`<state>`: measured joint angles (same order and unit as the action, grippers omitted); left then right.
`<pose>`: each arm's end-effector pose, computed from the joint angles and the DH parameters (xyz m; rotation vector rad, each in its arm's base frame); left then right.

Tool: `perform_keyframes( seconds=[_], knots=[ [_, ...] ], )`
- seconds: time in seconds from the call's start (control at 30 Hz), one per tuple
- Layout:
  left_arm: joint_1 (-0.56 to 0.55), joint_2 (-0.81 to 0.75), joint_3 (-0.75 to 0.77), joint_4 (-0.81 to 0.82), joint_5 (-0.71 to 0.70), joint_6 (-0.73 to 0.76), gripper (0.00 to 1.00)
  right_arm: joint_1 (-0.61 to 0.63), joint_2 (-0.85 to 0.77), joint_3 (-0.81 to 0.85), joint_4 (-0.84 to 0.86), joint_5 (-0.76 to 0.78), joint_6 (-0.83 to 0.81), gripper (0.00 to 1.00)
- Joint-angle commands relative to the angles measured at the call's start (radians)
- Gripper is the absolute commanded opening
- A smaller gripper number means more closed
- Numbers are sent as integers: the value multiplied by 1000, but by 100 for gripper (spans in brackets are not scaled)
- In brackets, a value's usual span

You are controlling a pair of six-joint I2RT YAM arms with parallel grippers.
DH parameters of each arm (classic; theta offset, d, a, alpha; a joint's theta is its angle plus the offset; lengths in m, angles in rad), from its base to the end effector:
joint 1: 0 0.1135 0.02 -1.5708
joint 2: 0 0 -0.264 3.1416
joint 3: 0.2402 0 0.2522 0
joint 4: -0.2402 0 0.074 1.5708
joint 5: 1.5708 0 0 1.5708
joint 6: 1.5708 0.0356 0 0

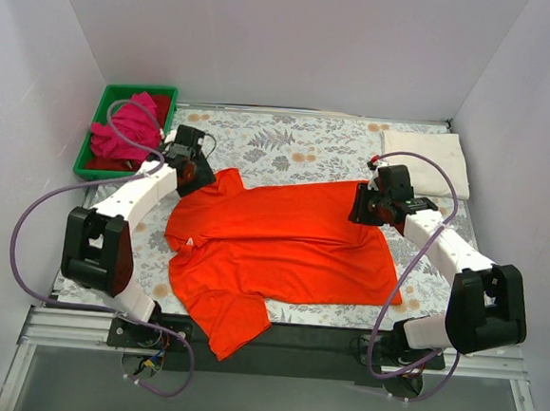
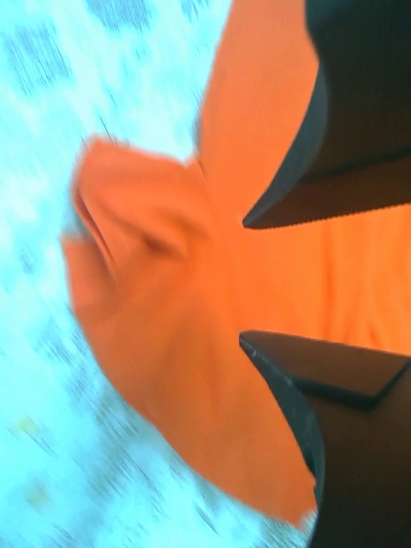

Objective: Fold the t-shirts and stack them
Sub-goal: Flatten the tshirt out

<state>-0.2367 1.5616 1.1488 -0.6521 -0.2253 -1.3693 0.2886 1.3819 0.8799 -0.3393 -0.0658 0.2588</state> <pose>0.3117 -0.0670 0.2391 -1.4692 2.1682 -0.2812 0.2745 0.0839 0.2259 -0.0669 2.4355 0.3286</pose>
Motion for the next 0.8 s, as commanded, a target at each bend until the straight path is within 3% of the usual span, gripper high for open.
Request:
perform_keyframes(
  seconds=[0.0, 0.2, 0.5, 0.77],
  knots=[
    [-58, 127, 165, 58, -54, 19, 47, 7, -24, 36, -3, -25, -18, 36],
    [-110, 366, 327, 58, -107, 35, 34, 9, -38, -7, 8, -45, -21, 36],
    [-147, 546, 416, 264, -192, 191, 34, 9, -34, -47, 28, -86, -29, 37],
    [-188, 661, 428, 431, -106, 401, 34, 9, -24, -58, 28, -80, -36, 37]
  ],
)
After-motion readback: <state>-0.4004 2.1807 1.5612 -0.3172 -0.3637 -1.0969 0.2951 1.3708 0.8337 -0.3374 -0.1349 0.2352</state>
